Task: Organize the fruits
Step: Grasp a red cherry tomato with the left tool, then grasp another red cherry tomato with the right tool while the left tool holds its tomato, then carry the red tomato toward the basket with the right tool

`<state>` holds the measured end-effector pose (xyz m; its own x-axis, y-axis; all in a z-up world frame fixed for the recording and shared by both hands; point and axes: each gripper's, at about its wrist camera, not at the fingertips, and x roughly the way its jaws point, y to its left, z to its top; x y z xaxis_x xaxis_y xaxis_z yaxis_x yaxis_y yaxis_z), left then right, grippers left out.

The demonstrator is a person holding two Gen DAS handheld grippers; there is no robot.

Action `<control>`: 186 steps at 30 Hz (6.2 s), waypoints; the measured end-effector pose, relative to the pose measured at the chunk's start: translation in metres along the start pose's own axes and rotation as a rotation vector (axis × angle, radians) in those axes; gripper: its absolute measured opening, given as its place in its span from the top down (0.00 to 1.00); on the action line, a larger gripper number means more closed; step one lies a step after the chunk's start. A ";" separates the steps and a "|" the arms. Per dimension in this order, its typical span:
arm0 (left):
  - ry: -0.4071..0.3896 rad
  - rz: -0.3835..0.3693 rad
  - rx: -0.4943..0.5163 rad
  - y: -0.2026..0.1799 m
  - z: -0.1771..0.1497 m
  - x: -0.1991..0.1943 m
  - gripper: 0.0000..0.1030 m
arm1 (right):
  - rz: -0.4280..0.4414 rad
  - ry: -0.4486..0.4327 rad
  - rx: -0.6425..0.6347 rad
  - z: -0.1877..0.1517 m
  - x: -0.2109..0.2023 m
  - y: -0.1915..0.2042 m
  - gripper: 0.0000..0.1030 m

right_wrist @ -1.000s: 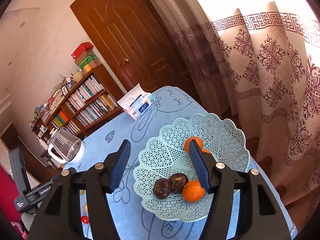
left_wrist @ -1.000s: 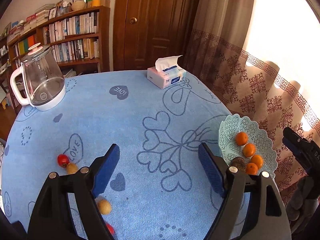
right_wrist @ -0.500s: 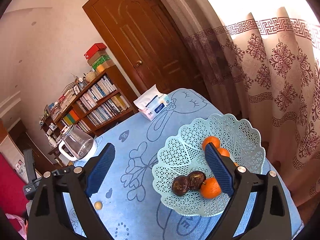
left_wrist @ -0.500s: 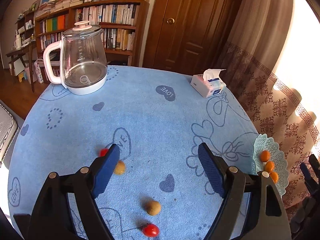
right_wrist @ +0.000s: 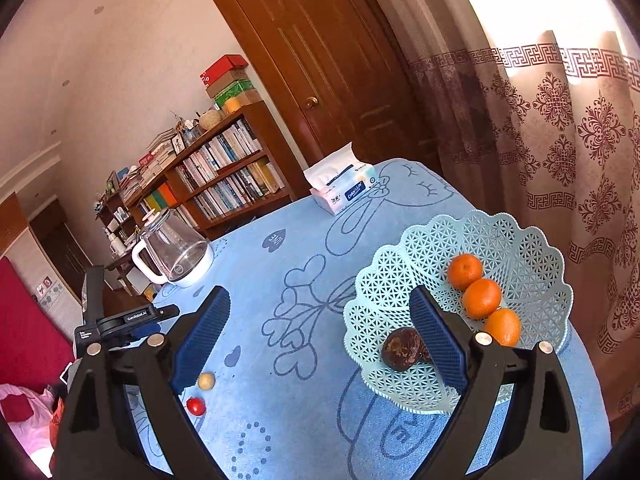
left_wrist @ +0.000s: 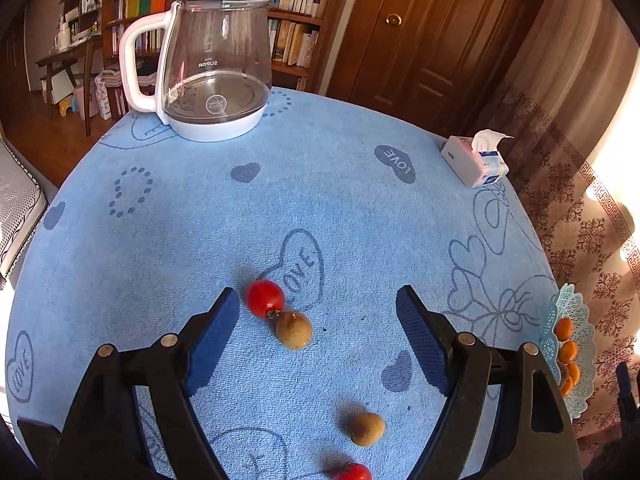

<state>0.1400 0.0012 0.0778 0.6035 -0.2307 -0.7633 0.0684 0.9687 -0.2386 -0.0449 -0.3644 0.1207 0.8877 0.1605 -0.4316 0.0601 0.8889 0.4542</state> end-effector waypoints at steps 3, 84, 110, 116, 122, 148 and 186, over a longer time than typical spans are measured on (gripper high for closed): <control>0.018 0.015 -0.023 0.008 0.001 0.012 0.22 | 0.007 0.016 -0.015 -0.004 0.004 0.004 0.10; -0.250 -0.080 0.017 0.004 -0.051 -0.110 0.72 | 0.161 0.425 -0.482 -0.147 0.127 0.184 0.38; -0.208 -0.090 0.011 0.008 -0.055 -0.095 0.72 | 0.162 0.481 -0.496 -0.156 0.143 0.183 0.74; -0.202 -0.092 0.019 0.005 -0.058 -0.095 0.72 | 0.166 0.447 -0.482 -0.146 0.129 0.180 0.74; -0.200 -0.095 0.026 0.003 -0.060 -0.095 0.72 | 0.156 0.404 -0.437 -0.130 0.115 0.163 0.74; -0.145 -0.103 0.097 -0.022 -0.077 -0.080 0.72 | -0.009 0.179 -0.148 -0.036 0.039 0.028 0.74; -0.085 -0.136 0.213 -0.079 -0.095 -0.073 0.72 | -0.236 0.136 0.080 -0.028 -0.001 -0.099 0.70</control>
<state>0.0151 -0.0676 0.0950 0.6411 -0.3603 -0.6776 0.3139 0.9288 -0.1968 -0.0646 -0.4406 0.0545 0.7756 0.0141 -0.6311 0.2983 0.8729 0.3861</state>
